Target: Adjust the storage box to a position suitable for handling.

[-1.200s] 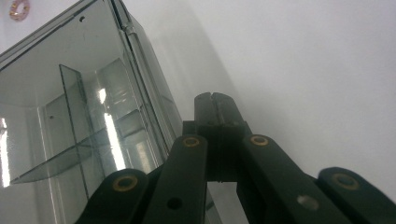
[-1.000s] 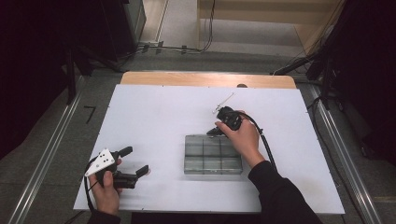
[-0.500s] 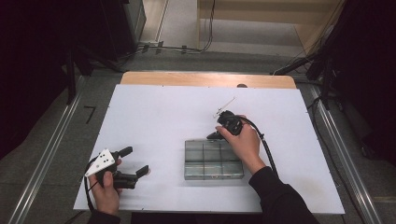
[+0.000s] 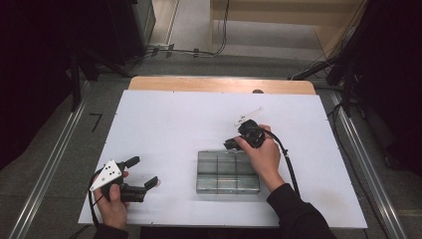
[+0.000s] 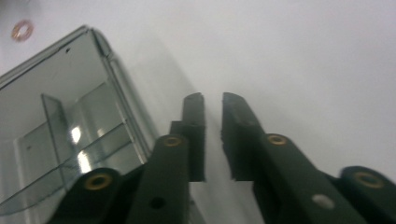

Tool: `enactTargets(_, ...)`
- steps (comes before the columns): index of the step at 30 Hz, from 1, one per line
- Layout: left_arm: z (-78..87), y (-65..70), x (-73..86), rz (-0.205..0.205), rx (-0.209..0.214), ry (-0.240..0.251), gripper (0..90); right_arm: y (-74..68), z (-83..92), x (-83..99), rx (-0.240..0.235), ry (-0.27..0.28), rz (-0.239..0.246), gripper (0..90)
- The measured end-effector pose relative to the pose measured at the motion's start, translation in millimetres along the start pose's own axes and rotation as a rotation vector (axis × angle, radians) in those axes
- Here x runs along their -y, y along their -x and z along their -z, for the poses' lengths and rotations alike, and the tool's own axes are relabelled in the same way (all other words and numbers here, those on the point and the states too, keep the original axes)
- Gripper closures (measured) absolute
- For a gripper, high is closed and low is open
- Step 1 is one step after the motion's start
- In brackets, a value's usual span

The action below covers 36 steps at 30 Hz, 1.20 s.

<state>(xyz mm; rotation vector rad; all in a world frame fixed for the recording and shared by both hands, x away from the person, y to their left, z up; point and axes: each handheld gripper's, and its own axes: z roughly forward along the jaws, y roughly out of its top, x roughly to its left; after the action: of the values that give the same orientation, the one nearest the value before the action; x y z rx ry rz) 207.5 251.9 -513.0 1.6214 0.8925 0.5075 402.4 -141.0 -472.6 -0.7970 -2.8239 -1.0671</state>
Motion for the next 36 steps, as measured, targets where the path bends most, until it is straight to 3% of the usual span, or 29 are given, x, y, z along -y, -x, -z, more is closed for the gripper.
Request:
enactTargets(1, 0.2, 1.1, -0.6, -0.010, -0.012, -0.003, 0.0, -1.3, 6.9, 3.0, 0.045, 0.056, 0.001, 60.9)
enactTargets(4, -0.7, 2.9, -1.3, -0.027, -0.018, -0.012, 0.0, -6.0, 15.5, 7.0, 0.104, 0.112, 0.012, 46.5)
enactTargets(10, -1.3, 4.8, -3.0, -0.040, -0.026, -0.028, 0.0, -18.4, 29.9, 16.7, 0.134, 0.207, 0.024, 16.8)
enactTargets(14, 0.2, 8.3, -6.1, -0.053, -0.039, -0.029, 0.0, -25.1, 40.1, 25.1, 0.097, 0.267, 0.020, 1.7)
enactTargets(22, -0.6, 18.2, -12.2, -0.051, -0.015, -0.025, 0.0, -38.3, 58.6, 39.2, 0.080, 0.362, 0.041, 0.0)
enactTargets(25, -2.1, 22.4, -14.6, -0.057, 0.027, -0.030, 0.0, -43.0, 64.6, 45.5, 0.084, 0.393, 0.039, 0.0)
enactTargets(27, -2.2, 26.7, -16.9, -0.068, 0.034, -0.031, 0.0, -46.1, 68.2, 51.3, 0.080, 0.408, 0.036, 0.0)
enactTargets(33, -8.3, 35.1, -19.4, -0.054, 0.046, -0.046, 0.0, -52.7, 75.1, 67.8, 0.069, 0.439, 0.049, 0.0)
enactTargets(36, -13.5, 39.2, -20.3, -0.048, 0.050, -0.060, 0.0, -57.1, 77.7, 77.7, 0.088, 0.431, 0.074, 0.0)
